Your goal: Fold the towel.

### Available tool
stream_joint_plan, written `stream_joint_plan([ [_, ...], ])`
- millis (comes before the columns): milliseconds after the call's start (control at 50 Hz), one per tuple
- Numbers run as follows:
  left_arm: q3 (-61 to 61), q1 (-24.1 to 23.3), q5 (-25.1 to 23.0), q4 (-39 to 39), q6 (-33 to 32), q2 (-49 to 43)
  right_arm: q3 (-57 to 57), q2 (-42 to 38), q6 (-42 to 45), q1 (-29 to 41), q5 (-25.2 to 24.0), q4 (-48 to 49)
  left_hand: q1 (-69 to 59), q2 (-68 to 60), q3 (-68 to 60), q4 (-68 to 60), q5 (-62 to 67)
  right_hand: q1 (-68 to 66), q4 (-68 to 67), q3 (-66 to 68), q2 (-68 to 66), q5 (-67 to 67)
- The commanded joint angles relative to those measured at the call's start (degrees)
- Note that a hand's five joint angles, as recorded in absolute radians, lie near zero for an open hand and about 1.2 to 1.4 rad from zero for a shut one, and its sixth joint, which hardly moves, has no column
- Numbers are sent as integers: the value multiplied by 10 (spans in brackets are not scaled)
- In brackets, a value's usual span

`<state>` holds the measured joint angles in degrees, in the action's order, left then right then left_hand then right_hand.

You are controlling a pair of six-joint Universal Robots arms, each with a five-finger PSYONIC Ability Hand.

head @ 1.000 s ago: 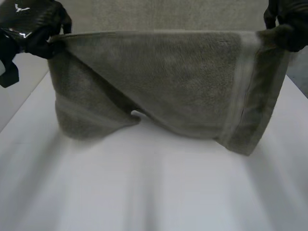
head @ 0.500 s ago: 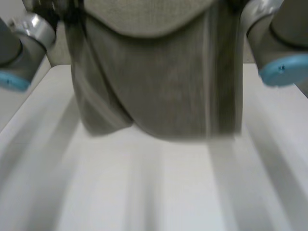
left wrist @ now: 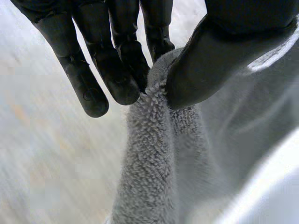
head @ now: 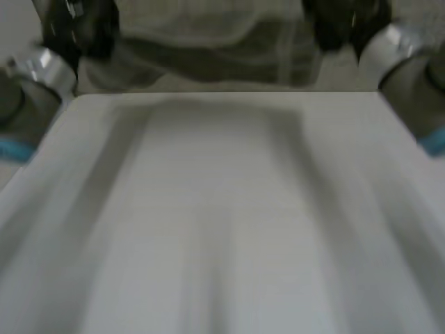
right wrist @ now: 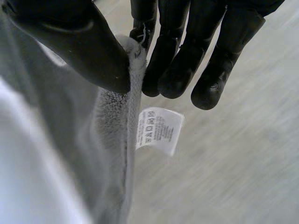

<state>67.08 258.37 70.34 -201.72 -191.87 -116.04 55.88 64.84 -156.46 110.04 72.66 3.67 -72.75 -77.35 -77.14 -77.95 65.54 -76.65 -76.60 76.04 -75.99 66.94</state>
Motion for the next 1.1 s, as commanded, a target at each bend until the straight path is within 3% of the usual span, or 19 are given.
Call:
stream_joint_plan([
  [20, 238, 8, -43, -125, -57, -18, 207, 6, 34, -18, -16, 10, -72, -26, -29, -20, 45, -34, -34, 40, -40, 31],
  [140, 288, 6, -44, -141, -133, -60, 327, 8, 54, -21, -4, 47, -72, -26, -29, -20, 45, -34, -34, 40, -40, 31],
  [220, 290, 6, -43, -141, -146, -65, 364, 13, 48, -31, 7, 82, -72, -26, -29, -20, 45, -34, -34, 40, -40, 31],
  [260, 288, 6, -42, -141, -145, -67, 390, 31, 48, -50, 20, 117, -15, 30, 28, 37, -12, -34, -34, 40, -40, 31],
  [300, 287, 6, -39, -142, -145, -74, 397, 41, 48, -54, 26, 128, 222, 268, 266, 274, -250, -34, -34, 40, -40, 31],
  [320, 287, 6, -39, -142, -145, -74, 397, 41, 48, -54, 26, 128, 223, 269, 267, 275, -251, -34, -34, 40, -40, 31],
  [340, 286, 6, -39, -144, -148, -77, 400, 46, 47, -58, 30, 132, 305, 351, 349, 357, -333, -34, -34, 40, -40, 31],
  [460, 285, 8, -38, -149, -151, -88, 407, 50, 30, -62, 44, 136, 412, 458, 455, 464, -439, -34, -34, 40, -40, 31],
  [800, 281, 10, -35, -144, -149, -106, 415, 48, 13, -78, 50, 137, 405, 451, 449, 457, -433, -34, -34, 40, -40, 31],
  [960, 281, 10, -29, -141, -149, -103, 404, 51, 12, -110, 86, 136, 393, 439, 437, 445, -421, -34, -34, 40, -40, 31],
  [1100, 282, 10, -28, -141, -147, -101, 402, 51, 11, -112, 89, 134, 316, 362, 360, 368, -344, -34, -34, 40, -40, 31],
])
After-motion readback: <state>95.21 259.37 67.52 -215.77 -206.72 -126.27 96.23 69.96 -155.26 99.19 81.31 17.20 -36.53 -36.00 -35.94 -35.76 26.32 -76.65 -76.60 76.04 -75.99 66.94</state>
